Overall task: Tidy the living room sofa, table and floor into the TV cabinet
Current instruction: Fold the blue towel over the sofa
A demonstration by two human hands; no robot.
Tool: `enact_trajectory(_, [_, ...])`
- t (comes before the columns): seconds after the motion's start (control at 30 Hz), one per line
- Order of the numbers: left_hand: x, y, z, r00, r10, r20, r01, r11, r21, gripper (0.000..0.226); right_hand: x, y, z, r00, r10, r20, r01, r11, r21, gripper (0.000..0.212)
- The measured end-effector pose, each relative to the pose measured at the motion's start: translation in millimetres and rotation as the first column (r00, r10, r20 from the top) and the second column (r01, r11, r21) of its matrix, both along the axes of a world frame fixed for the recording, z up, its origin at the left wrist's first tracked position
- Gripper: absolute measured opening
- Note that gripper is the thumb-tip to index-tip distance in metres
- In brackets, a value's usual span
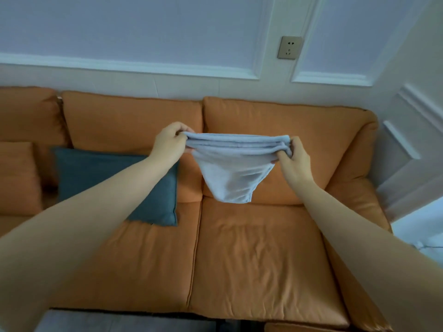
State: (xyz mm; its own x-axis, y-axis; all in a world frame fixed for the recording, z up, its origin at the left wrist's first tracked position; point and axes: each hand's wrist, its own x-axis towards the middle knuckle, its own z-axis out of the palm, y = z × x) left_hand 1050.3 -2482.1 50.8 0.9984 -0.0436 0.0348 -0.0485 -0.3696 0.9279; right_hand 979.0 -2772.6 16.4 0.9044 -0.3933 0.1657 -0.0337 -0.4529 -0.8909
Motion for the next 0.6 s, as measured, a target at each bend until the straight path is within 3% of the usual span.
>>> enact_trajectory(0.17, [-45, 15, -48, 0.992, -0.031, -0.125, 0.043, 0.995, 0.095, 0.027, -47, 9, -62, 0.990, 0.043, -0.137, -0.047, 0.999, -0.027, 0.012])
enact_trajectory(0.33, [-83, 25, -110, 0.960, -0.070, -0.271, 0.130, 0.969, 0.211, 0.028, -101, 26, -131, 0.954, -0.017, -0.298, -0.014, 0.995, -0.101, 0.006])
enact_trajectory(0.5, [-104, 43, -192, 0.885, -0.069, -0.460, 0.201, 0.949, 0.244, 0.027, -143, 42, -187, 0.811, 0.050, -0.582, -0.120, 0.989, -0.082, 0.007])
enact_trajectory(0.6, [-121, 50, -238, 0.812, 0.007, -0.583, 0.150, 0.964, 0.221, 0.024, -166, 54, -209, 0.731, 0.067, -0.679, -0.120, 0.992, -0.031, 0.007])
